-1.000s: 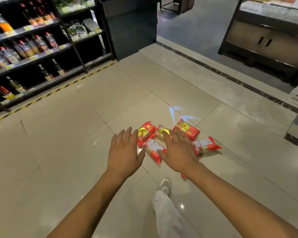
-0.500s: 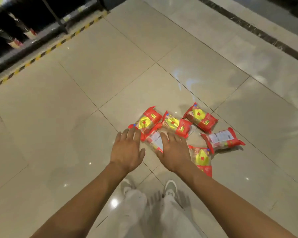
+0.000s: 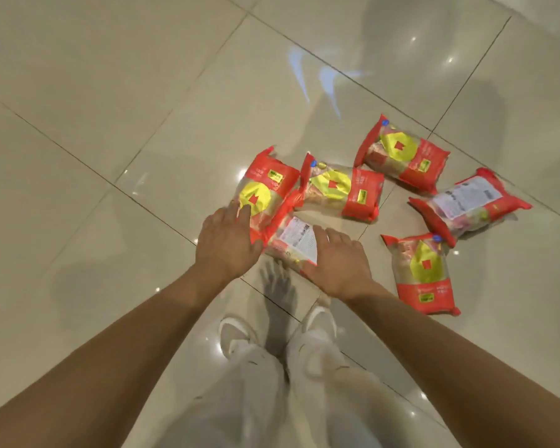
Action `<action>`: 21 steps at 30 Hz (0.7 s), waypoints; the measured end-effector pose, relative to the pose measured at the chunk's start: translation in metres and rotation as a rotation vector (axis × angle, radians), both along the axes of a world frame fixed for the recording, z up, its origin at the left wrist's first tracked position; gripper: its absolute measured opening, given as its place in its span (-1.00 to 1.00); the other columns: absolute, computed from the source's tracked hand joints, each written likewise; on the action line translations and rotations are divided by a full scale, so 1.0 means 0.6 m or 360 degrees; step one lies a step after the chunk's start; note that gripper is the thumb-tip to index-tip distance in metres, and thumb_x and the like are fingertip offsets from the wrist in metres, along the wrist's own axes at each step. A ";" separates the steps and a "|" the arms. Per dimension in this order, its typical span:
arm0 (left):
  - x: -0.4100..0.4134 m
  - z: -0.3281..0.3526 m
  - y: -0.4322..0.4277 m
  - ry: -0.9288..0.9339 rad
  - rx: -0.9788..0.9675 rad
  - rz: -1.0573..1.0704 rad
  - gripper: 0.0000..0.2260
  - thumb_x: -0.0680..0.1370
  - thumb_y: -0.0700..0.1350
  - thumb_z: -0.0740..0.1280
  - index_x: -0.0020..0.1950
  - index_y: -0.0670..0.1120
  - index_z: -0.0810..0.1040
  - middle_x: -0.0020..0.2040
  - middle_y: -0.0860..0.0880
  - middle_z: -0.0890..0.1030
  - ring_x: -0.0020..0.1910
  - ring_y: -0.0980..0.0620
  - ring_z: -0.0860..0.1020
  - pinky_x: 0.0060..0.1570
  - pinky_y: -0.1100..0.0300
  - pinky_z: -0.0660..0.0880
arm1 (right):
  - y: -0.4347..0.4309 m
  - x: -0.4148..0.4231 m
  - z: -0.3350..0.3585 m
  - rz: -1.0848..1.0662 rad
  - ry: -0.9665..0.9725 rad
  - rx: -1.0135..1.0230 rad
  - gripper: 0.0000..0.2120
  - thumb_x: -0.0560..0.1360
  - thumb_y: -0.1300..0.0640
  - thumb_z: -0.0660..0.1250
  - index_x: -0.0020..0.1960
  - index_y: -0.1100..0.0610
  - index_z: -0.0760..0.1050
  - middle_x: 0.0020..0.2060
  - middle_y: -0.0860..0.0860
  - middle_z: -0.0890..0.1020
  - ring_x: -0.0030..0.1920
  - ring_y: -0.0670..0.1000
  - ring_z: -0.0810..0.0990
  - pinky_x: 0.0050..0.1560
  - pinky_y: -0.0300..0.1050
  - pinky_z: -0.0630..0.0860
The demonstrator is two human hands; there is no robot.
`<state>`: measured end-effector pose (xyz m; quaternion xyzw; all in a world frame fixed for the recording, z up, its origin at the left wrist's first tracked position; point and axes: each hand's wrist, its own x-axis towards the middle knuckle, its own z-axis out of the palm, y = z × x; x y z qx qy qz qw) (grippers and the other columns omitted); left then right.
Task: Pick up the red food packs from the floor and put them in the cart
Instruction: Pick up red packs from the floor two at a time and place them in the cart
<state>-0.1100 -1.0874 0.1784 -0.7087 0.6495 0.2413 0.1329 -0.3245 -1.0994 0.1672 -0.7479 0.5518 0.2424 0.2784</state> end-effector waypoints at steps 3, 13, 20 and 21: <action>0.028 -0.176 -0.047 0.0005 0.0073 0.0040 -0.34 0.59 0.15 0.29 0.60 -0.14 0.22 0.59 -0.21 0.29 0.50 -0.27 0.32 0.44 -0.12 0.29 | -0.024 -0.010 -0.173 0.0099 -0.0008 0.0002 -0.20 0.57 -0.33 0.18 0.63 0.09 0.08 0.49 0.16 0.38 0.43 0.21 0.39 0.34 0.13 0.36; 0.103 -0.518 -0.215 0.0679 0.0127 0.0887 -0.24 0.29 0.03 0.67 0.35 -0.13 0.39 0.25 -0.12 0.57 0.21 -0.16 0.58 0.22 -0.10 0.54 | -0.088 -0.044 -0.513 -0.0128 -0.0171 0.0325 0.15 0.30 -0.28 0.55 0.64 0.04 -0.02 0.38 0.11 0.42 0.37 0.19 0.42 0.33 0.11 0.39; 0.126 -0.542 -0.233 0.0902 0.0272 0.1190 -0.42 0.23 -0.16 0.71 0.13 -0.14 0.51 0.02 -0.11 0.67 -0.13 -0.01 0.68 -0.18 0.11 0.59 | -0.104 -0.057 -0.545 -0.0476 -0.0349 0.0557 -0.24 0.12 -0.14 0.70 0.13 -0.01 0.35 0.05 -0.02 0.56 0.03 0.03 0.58 0.05 -0.01 0.59; 0.126 -0.533 -0.222 0.0889 0.0254 0.1216 -0.36 0.22 -0.14 0.72 0.16 -0.15 0.47 0.03 -0.12 0.64 -0.09 -0.05 0.66 -0.21 0.10 0.58 | -0.094 -0.056 -0.536 -0.0485 -0.0348 0.0572 -0.26 0.16 -0.12 0.69 0.15 0.01 0.33 0.04 -0.04 0.57 0.02 0.02 0.58 0.03 -0.02 0.58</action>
